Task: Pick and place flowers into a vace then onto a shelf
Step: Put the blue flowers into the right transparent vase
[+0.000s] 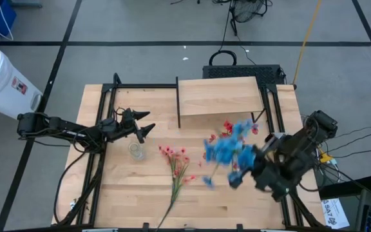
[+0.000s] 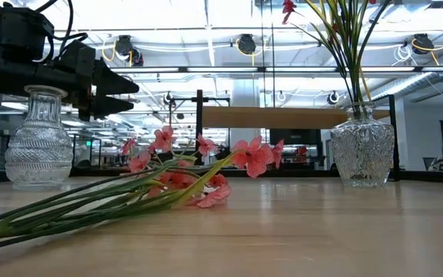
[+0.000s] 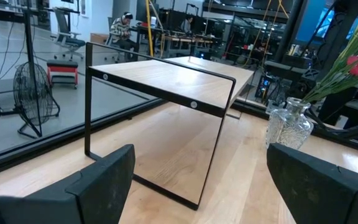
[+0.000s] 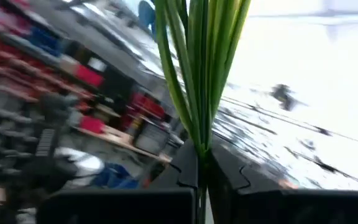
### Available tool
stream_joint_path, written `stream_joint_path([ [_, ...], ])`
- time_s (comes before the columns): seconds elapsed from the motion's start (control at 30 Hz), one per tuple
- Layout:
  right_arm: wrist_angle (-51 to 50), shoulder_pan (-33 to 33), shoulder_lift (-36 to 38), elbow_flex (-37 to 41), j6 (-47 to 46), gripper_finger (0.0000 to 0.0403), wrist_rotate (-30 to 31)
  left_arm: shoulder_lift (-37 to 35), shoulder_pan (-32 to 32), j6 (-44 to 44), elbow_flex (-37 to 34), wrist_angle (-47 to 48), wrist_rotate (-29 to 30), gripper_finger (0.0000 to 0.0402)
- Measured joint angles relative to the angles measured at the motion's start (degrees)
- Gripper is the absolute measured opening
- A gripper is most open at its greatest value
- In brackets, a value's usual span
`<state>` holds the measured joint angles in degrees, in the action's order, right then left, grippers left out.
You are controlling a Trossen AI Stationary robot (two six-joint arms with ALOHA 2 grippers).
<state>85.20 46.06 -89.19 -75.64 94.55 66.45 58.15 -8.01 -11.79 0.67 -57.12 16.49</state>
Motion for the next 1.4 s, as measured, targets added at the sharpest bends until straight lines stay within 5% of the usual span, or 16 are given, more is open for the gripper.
stream_joint_path([
  [0.33,4.49,-4.72,6.86,3.97,14.47,0.0001,1.03,0.02,0.00,0.00,0.00,0.00,0.02,0.0365],
  [0.57,4.59,-6.62,20.01,12.41,14.07,0.0001,2.17,0.02,0.00,0.00,0.00,0.00,0.01,0.0365],
  [0.87,4.76,-12.26,39.05,35.06,-8.65,0.0001,3.89,0.00,0.00,0.00,0.00,0.00,0.02,0.0365],
  [1.07,4.74,-14.09,41.79,47.91,-19.69,0.0001,3.91,0.01,0.00,0.00,-0.02,0.00,0.02,0.0365],
  [1.4,4.66,-16.58,42.07,55.25,-34.66,0.0001,9.86,0.00,0.00,0.00,0.00,0.00,0.02,0.0365],
])
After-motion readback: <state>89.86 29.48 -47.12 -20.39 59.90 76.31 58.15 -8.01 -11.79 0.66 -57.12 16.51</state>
